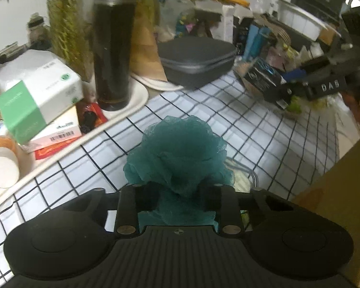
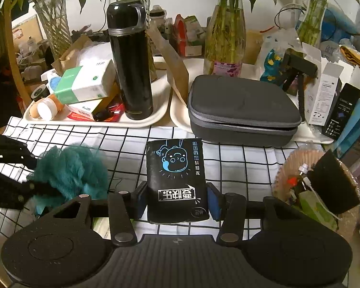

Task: Organize soft objects
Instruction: 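Close the left gripper on the loofah and lift while the right lifts the packet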

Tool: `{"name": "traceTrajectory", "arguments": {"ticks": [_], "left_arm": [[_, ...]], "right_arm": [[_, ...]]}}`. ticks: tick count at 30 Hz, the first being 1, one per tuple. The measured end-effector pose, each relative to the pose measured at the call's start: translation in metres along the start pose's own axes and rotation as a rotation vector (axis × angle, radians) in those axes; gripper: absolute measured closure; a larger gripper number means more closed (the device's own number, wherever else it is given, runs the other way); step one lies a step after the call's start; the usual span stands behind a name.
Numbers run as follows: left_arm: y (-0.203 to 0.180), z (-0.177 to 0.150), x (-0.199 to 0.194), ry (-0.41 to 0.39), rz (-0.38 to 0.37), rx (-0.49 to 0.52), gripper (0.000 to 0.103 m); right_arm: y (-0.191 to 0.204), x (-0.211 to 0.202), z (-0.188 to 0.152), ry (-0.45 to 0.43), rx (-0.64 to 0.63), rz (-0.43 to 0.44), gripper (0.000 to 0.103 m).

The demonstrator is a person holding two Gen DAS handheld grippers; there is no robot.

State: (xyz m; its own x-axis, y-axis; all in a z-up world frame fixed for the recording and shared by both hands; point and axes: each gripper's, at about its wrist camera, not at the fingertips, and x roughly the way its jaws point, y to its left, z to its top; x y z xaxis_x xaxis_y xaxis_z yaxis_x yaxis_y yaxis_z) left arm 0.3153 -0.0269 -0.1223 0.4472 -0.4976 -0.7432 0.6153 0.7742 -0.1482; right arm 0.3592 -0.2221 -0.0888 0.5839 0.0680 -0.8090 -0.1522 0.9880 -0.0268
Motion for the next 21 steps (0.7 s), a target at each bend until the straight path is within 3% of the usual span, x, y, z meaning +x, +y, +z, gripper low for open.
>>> {"name": "traceTrajectory", "arguments": {"ticks": [21], "left_arm": [[-0.023, 0.008, -0.082, -0.181, 0.129, 0.000, 0.082]], "right_arm": [[0.003, -0.038, -0.006, -0.092, 0.003, 0.039, 0.050]]}}
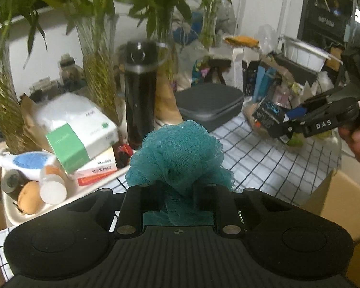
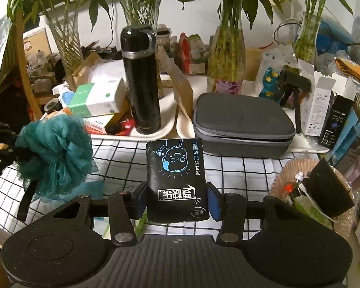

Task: Organize soft objects
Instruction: 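Close the left gripper on the loofah and lift while the right lifts the packet, then carry loofah and black packet into the box and open both grippers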

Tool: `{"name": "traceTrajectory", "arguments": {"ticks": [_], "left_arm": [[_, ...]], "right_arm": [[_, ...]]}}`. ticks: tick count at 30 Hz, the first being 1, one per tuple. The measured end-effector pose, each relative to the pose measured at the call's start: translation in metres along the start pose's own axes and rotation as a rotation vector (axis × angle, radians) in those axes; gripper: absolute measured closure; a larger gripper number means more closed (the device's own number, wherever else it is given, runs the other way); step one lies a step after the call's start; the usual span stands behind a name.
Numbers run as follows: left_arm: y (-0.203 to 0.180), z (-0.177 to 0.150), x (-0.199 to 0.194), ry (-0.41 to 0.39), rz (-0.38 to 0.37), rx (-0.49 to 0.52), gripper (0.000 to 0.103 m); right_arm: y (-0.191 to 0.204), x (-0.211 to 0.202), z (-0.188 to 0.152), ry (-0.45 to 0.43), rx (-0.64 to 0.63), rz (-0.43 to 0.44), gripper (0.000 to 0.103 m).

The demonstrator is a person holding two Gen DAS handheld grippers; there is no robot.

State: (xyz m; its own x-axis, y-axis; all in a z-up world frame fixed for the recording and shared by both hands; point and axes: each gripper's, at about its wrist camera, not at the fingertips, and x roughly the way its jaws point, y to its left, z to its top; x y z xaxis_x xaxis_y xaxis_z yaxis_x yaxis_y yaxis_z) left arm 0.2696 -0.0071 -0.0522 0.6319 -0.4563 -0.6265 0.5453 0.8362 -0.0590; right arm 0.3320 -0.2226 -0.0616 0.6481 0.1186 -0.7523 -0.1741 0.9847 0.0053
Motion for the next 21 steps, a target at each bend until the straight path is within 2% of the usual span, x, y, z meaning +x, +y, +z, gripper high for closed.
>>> {"name": "traceTrajectory", "arguments": {"ticks": [10, 21], "left_arm": [[-0.016, 0.002, -0.046, -0.100, 0.017, -0.002, 0.083], [-0.054, -0.011, -0.100, -0.209, -0.040, 0.000, 0.083]], "right_arm": [[0.002, -0.032, -0.006, -0.050, 0.027, 0.055, 0.050], [0.009, -0.063, -0.021, -0.105, 0.021, 0.119, 0.050]]}}
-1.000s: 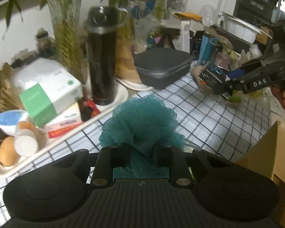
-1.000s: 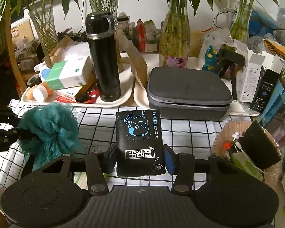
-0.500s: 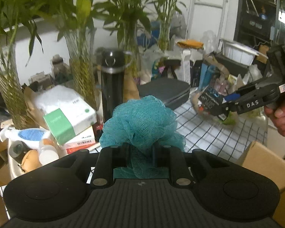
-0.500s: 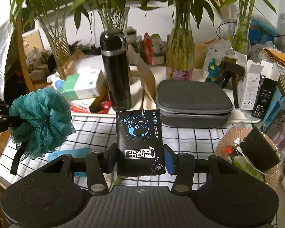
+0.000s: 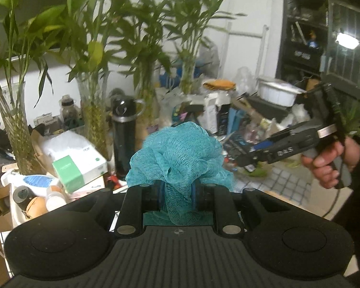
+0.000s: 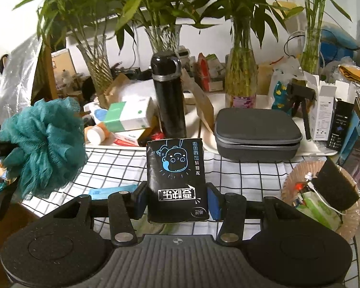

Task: Organize soft objects
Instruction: 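Carry loofah and black packet into the box and open both grippers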

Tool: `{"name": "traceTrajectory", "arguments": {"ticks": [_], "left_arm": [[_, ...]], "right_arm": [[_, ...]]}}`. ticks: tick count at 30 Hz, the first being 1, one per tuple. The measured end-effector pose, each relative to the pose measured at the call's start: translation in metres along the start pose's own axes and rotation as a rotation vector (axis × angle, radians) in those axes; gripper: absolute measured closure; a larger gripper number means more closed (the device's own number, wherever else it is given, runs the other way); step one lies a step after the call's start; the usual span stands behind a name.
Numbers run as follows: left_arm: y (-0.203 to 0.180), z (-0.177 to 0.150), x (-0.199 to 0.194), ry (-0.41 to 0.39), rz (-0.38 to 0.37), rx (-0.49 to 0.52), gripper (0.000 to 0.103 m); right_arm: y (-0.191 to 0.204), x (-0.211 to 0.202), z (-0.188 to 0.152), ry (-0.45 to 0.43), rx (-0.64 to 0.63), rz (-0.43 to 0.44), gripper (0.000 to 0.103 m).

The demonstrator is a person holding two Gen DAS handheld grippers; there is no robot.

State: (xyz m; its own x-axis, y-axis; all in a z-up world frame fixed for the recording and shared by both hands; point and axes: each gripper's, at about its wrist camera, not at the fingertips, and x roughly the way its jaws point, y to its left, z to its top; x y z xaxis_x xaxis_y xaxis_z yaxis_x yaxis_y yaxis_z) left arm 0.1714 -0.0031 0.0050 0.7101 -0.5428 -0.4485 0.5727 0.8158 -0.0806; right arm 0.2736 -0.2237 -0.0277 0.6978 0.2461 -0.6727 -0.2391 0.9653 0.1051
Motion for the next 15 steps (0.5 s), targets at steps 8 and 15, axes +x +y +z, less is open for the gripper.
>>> {"name": "traceTrajectory", "arguments": {"ticks": [8, 15], "left_arm": [[-0.022, -0.019, -0.031, -0.025, -0.069, -0.032, 0.083], [-0.037, -0.038, -0.045, -0.005, -0.102, -0.048, 0.083]], "right_arm": [[0.009, -0.026, -0.011, -0.036, 0.010, 0.101, 0.050], [0.024, -0.047, -0.022, -0.056, -0.045, 0.196, 0.050]]}}
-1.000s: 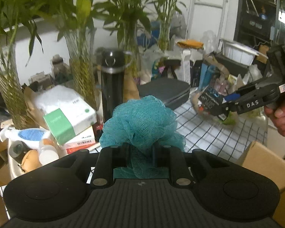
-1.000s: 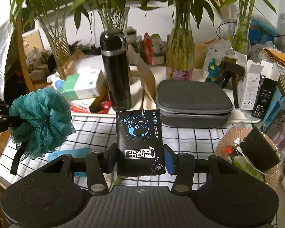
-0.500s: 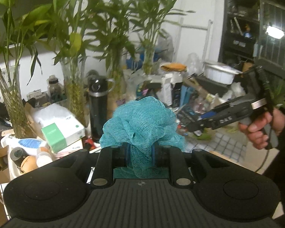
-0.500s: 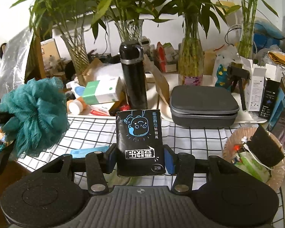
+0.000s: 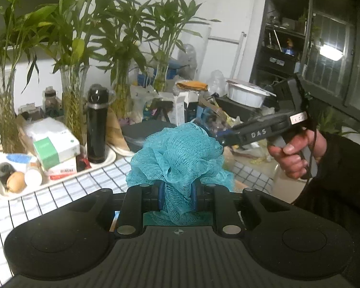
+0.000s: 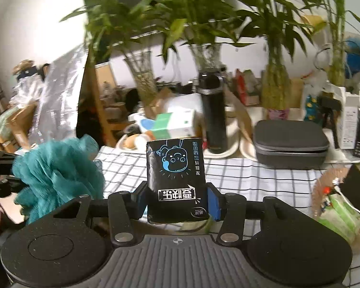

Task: Organize soft objects
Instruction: 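Carry loofah and black packet into the box and open both grippers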

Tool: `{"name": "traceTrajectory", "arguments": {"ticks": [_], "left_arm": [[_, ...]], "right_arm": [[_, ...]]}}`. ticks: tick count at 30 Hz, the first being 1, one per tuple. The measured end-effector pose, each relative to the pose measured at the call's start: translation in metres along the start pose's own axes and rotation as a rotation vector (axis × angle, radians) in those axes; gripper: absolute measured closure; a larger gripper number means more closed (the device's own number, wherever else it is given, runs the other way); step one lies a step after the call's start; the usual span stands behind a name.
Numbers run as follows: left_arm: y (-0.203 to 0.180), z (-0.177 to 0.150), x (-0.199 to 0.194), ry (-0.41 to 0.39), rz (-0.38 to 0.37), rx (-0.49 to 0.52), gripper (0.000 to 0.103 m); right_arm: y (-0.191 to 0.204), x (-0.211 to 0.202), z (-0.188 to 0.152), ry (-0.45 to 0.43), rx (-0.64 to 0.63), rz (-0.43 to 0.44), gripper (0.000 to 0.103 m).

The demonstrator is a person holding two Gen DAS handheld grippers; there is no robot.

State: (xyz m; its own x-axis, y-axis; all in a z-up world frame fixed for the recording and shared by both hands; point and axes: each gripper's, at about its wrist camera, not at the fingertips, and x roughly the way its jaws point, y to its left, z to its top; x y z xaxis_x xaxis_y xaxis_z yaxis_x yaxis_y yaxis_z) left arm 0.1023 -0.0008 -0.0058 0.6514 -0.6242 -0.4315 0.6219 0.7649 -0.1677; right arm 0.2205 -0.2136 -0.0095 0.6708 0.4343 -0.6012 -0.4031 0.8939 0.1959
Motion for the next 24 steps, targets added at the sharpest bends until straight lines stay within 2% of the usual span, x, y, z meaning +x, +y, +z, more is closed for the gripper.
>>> {"name": "traceTrajectory", "arguments": {"ticks": [10, 15, 18, 19, 20, 22, 24], "left_arm": [[-0.010, -0.031, -0.007, 0.097, 0.038, -0.020, 0.082], [-0.015, -0.043, -0.001, 0.163, 0.065, 0.010, 0.081], [-0.013, -0.046, 0.002, 0.191, 0.094, -0.004, 0.070], [-0.012, -0.046, 0.003, 0.197, 0.105, -0.010, 0.060], [-0.009, -0.045, 0.003, 0.196, 0.113, -0.020, 0.055], [-0.006, -0.042, -0.001, 0.169, 0.113, -0.046, 0.041], [-0.003, -0.040, -0.006, 0.139, 0.102, -0.069, 0.033]], "right_arm": [[0.017, -0.013, -0.017, 0.063, -0.039, 0.108, 0.050], [0.025, -0.009, -0.030, 0.151, -0.076, 0.114, 0.050], [0.032, -0.001, -0.038, 0.217, -0.117, 0.103, 0.050], [0.033, -0.001, -0.039, 0.217, -0.123, 0.095, 0.046], [0.033, -0.003, -0.040, 0.214, -0.123, 0.093, 0.042], [0.031, -0.008, -0.039, 0.185, -0.110, 0.097, 0.024], [0.027, -0.013, -0.037, 0.153, -0.083, 0.098, 0.017]]}}
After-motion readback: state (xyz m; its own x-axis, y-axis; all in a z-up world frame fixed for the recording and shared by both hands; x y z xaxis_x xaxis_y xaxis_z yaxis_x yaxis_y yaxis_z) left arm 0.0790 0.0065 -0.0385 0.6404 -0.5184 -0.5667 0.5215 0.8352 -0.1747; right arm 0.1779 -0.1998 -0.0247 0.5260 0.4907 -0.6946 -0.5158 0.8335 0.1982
